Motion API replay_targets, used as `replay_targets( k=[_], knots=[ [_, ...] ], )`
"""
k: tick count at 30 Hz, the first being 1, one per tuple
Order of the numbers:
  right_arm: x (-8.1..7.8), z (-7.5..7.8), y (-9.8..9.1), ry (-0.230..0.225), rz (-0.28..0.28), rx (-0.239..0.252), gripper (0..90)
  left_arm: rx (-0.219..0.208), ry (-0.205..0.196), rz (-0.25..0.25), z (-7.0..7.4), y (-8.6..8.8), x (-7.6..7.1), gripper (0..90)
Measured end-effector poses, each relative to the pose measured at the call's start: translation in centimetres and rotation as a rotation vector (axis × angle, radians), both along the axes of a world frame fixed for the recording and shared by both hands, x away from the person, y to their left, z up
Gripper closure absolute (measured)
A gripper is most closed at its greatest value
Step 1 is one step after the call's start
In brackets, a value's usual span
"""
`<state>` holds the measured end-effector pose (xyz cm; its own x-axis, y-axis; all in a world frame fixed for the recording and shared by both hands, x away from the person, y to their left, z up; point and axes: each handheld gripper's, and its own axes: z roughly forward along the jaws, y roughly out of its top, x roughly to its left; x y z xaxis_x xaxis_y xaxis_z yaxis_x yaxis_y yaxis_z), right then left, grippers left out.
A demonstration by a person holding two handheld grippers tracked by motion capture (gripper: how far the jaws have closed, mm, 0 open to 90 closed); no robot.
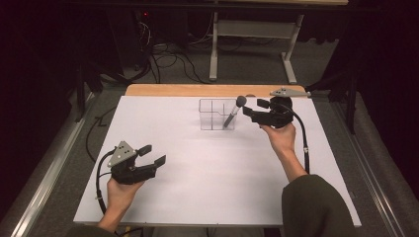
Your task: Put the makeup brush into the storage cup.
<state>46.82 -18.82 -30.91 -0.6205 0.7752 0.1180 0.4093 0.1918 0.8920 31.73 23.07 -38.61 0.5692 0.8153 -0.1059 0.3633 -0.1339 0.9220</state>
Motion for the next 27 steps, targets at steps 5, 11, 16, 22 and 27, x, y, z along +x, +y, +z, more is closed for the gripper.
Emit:
replay_targets(
  k=[5, 11, 16, 22, 27],
  knots=[
    [-0.5, 0.1, -0.3, 0.003, 0.004, 0.003, 32.3, 0.001, -0.001, -0.001, 0.0, 0.0, -0.1, 33.3],
    [-0.9, 0.4, -0.4, -0.01, 0.014, 0.002, 32.5, -0.006, 0.001, 0.0, 0.0, 0.1, 0.0, 33.4],
    [-1.5, 0.4, -0.6, -0.013, 0.018, 0.008, 32.8, -0.008, 0.001, 0.001, 0.0, 0.1, 0.0, 33.4],
    [-2.0, 0.4, -1.1, -0.017, 0.017, 0.009, 33.0, -0.008, 0.0, 0.001, 0.0, 0.0, 0.0, 33.3],
    [-2.5, 0.4, -1.6, -0.013, 0.018, 0.011, 33.1, -0.009, 0.001, 0.003, 0.0, 0.1, 0.0, 33.3]
  ],
)
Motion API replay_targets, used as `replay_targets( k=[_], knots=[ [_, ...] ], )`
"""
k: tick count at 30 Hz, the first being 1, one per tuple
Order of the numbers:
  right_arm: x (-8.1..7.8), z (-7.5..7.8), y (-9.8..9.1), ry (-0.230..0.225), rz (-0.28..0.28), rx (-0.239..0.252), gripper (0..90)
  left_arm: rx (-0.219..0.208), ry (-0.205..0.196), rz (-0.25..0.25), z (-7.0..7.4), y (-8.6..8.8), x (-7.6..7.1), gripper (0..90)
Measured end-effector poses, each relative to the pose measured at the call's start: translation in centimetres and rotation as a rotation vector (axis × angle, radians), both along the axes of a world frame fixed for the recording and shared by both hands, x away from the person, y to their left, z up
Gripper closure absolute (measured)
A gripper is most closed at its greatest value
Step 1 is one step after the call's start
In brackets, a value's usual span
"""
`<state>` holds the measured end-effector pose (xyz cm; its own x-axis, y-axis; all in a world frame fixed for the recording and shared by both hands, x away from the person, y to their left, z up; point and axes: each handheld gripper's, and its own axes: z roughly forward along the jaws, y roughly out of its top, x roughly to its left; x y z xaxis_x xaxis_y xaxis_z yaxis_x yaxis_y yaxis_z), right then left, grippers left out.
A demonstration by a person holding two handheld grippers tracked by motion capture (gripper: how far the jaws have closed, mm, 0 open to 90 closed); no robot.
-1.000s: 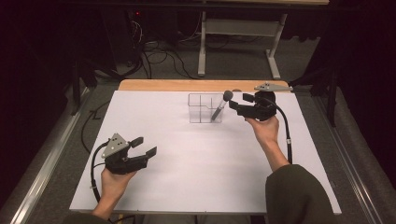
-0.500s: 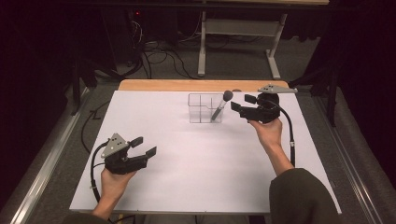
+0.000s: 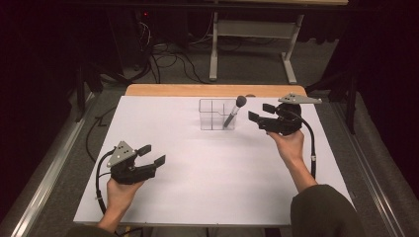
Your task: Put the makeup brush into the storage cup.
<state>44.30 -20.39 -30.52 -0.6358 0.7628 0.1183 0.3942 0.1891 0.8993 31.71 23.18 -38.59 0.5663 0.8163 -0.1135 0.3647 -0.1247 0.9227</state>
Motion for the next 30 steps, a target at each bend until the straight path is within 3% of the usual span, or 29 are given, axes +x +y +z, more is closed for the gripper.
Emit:
replay_targets(
  k=[30],
  knots=[
    [-2.6, -0.6, -1.7, -0.004, 0.019, 0.02, 33.6, -0.004, 0.003, 0.0, 0.0, 0.0, 0.0, 33.3]
  ],
)
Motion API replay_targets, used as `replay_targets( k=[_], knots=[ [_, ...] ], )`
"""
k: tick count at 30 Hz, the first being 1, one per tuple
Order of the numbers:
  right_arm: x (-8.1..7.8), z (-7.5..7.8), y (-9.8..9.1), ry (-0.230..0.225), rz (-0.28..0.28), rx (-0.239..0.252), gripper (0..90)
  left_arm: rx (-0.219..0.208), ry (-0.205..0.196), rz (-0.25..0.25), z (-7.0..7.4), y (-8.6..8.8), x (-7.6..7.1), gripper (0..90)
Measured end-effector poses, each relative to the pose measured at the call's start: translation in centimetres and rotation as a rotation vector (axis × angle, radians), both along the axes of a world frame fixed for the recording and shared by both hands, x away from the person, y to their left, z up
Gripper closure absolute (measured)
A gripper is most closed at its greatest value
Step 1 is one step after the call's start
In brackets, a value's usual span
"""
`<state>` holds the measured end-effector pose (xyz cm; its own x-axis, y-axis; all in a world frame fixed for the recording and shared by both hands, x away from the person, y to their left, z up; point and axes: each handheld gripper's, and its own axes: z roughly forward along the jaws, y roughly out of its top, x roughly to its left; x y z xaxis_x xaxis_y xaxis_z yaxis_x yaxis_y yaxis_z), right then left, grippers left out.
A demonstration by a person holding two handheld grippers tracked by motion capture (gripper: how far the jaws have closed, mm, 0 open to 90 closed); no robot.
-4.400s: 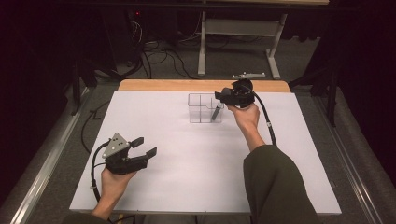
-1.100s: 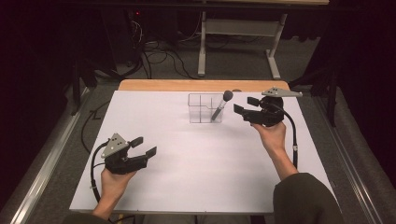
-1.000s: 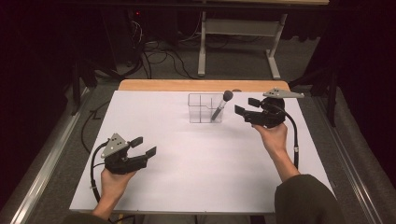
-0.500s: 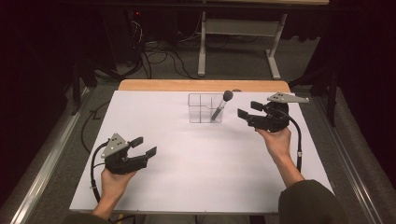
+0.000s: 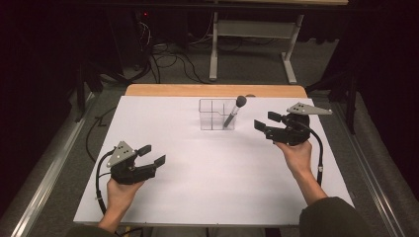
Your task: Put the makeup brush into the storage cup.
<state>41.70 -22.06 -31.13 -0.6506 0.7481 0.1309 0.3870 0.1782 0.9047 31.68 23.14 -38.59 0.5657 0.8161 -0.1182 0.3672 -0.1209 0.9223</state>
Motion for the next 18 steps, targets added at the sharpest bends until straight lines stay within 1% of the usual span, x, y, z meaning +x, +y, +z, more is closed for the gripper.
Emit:
replay_targets(
  k=[6, 18],
  knots=[
    [-0.6, -0.2, -0.5, -0.005, 0.002, 0.007, 33.7, 0.0, -0.002, -0.001, 0.0, 0.0, 0.0, 33.3],
    [-1.7, -0.7, -1.1, 0.001, 0.01, 0.011, 33.8, 0.0, -0.001, 0.0, 0.0, 0.0, 0.0, 33.3]
  ],
)
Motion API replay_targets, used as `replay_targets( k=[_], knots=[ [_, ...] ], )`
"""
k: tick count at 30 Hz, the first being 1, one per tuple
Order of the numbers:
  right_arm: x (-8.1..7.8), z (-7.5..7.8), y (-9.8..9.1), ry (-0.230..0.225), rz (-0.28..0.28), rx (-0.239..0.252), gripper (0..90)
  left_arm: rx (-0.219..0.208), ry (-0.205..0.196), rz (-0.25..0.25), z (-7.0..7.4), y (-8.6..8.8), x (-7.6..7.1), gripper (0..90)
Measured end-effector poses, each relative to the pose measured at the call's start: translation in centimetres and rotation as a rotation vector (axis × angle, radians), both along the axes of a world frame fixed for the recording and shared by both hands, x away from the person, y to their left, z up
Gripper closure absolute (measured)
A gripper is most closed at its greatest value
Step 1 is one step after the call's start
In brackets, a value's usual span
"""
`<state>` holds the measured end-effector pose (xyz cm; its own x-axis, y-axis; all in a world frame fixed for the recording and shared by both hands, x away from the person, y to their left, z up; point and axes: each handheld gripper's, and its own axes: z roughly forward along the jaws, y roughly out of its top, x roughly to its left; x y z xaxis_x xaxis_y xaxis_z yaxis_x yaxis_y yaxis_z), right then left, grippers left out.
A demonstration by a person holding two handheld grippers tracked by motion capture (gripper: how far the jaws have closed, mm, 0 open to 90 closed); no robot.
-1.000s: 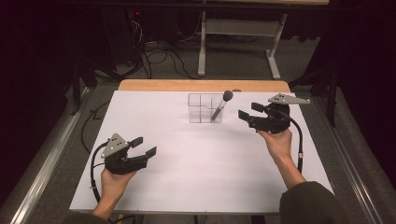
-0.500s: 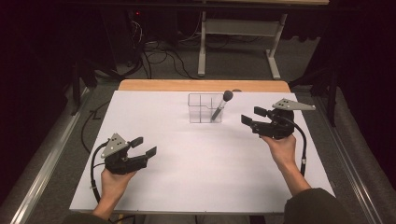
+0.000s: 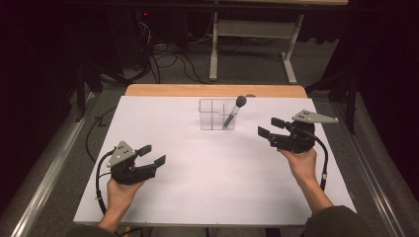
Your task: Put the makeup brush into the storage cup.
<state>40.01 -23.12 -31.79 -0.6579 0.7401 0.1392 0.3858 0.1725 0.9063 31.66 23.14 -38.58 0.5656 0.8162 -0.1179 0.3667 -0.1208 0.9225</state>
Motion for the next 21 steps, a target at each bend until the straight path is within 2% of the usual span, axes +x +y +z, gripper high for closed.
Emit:
replay_targets(
  k=[21],
  knots=[
    [-2.1, -1.1, -1.1, -0.012, 0.004, 0.033, 34.1, -0.002, 0.001, 0.001, 0.0, 0.0, 0.0, 33.3]
  ],
)
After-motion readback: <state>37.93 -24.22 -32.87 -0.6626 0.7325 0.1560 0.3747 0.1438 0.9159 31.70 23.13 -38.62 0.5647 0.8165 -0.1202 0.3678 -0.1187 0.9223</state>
